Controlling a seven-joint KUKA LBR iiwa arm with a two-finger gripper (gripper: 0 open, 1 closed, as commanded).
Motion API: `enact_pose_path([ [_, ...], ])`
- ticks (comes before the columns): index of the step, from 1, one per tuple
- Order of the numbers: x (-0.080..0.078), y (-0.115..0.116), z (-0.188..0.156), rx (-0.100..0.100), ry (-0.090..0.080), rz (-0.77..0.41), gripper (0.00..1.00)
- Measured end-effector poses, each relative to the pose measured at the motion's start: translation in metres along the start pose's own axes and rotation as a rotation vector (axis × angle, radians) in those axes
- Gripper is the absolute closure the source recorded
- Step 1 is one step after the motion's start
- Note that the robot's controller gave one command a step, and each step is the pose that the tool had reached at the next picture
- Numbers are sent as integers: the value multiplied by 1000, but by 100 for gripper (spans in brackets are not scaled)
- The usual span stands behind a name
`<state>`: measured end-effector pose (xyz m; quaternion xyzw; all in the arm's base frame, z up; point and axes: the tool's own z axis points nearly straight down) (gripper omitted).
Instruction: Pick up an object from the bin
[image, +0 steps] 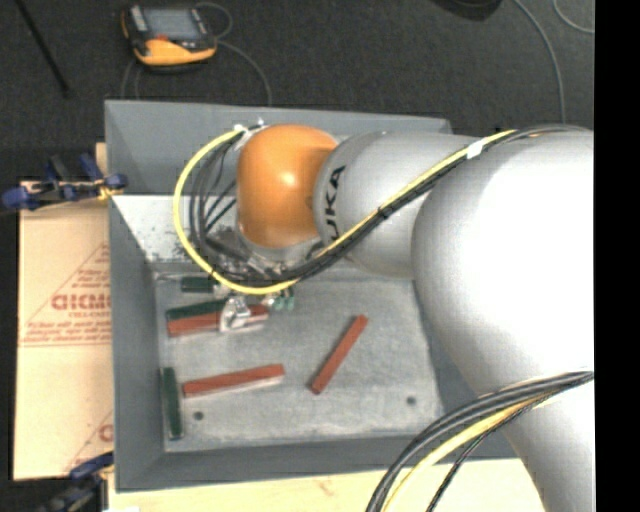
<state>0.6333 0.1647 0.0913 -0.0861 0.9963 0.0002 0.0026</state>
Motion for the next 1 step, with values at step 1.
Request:
enact_pose_path([
  [1,-1,-28,-214,-1,3,33,100],
])
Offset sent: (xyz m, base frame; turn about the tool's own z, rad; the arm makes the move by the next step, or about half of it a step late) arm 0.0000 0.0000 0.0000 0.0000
